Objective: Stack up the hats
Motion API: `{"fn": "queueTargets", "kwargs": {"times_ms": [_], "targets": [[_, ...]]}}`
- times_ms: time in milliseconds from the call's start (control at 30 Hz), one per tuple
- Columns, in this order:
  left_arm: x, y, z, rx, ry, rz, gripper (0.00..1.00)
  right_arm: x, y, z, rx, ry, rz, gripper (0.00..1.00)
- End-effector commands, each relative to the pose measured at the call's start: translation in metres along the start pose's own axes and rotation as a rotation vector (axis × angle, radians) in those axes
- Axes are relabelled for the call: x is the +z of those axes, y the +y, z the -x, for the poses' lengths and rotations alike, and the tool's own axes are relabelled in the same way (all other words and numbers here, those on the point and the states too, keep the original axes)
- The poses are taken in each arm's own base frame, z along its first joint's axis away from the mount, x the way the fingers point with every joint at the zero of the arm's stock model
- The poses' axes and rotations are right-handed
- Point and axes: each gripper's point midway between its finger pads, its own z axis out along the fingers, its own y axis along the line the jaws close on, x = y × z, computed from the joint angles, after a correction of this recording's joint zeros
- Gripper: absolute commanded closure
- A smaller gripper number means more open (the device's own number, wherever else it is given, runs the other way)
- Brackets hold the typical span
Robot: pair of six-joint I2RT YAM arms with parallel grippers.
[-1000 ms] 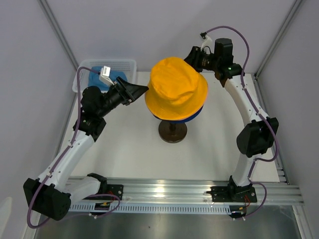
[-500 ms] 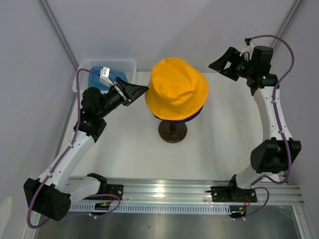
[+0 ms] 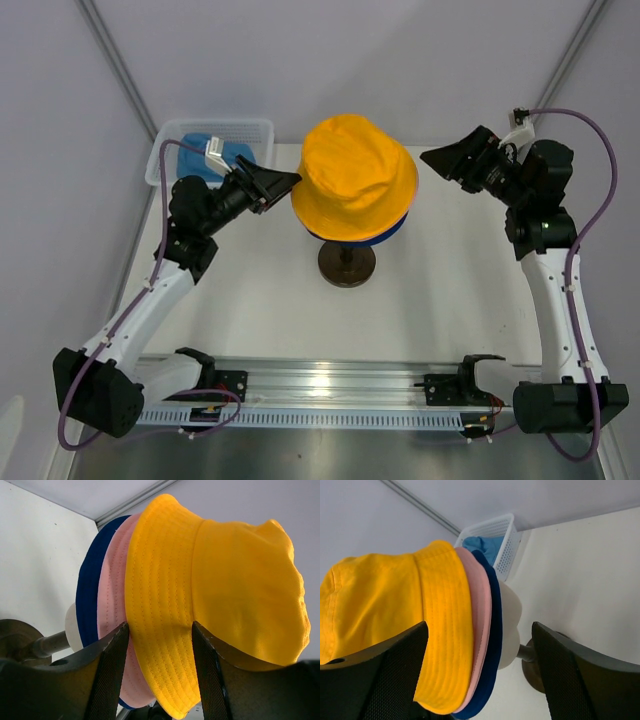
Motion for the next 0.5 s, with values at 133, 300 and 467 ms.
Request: {"fn": "queueTargets", "kwargs": {"times_ms": [133,300,467], "targets": [[0.001,-0.015,-0.003,-0.024,0.025,-0.075,0.44,0.0,0.025,-0.014,0.075,-0.001,0.114,0.17],[0.002,-0.018,-0.006,-0.036,0.033,-0.092,0.5,0.013,0.037,-0.026,0.078,0.036,0.154,0.2],[0.003,-0.021,-0.007,-0.039,0.036,-0.105,0.77,0.021,0.034,-0.029,0.093,0.04,0.153,0.32]]}}
